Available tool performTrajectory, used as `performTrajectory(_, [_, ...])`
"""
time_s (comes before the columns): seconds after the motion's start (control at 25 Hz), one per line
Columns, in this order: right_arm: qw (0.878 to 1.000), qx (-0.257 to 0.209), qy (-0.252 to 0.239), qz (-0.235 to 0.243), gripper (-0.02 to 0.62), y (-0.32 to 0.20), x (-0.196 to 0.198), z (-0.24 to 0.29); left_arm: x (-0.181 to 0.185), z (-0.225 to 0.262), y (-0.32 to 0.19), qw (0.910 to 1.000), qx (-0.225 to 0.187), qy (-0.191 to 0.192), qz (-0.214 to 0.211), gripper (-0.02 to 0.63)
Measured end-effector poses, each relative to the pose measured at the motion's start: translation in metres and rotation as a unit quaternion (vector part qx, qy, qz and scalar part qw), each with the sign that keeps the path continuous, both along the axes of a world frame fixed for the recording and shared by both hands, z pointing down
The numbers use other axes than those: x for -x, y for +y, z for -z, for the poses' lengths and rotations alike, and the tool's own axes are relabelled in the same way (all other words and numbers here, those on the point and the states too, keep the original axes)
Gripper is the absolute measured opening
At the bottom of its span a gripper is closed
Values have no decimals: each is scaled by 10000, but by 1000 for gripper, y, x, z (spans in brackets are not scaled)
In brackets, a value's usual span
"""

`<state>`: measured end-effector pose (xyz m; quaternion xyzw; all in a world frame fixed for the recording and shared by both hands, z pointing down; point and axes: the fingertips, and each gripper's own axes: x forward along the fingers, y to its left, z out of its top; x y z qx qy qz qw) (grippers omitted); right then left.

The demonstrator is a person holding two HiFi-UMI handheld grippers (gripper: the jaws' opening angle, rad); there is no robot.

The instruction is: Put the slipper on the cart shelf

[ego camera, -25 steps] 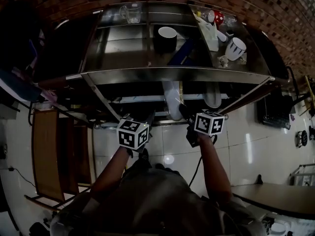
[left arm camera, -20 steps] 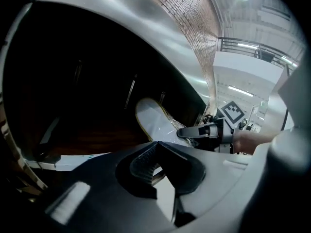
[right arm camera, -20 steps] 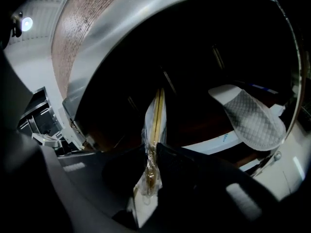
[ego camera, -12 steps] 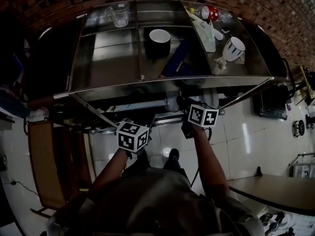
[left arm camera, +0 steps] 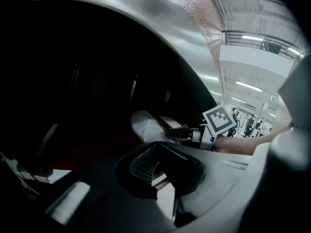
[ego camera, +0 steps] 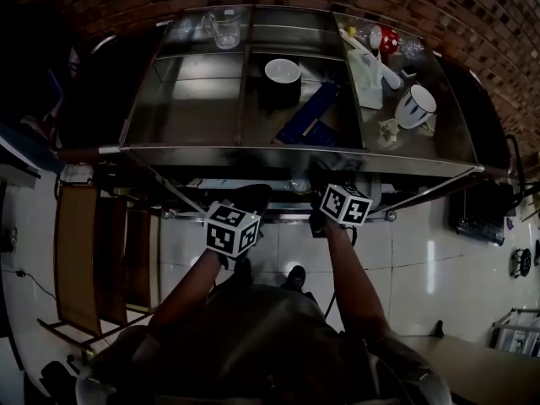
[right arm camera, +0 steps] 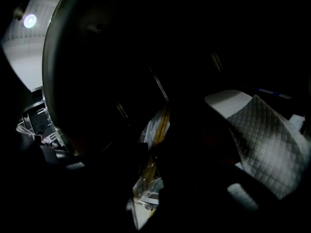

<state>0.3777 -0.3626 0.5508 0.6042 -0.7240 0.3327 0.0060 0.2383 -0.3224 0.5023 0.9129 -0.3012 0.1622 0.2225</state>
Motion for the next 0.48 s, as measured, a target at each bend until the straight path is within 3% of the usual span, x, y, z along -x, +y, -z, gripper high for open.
performTrajectory(0.24, [9988, -56, 409, 266, 67, -7, 0, -3, 0, 13, -6, 9996, -205, -57, 186, 8])
performTrajectory(0.48, [9938, -113, 1000, 476, 173, -5, -1, 1, -3, 20, -8, 9992, -284, 10, 289, 8])
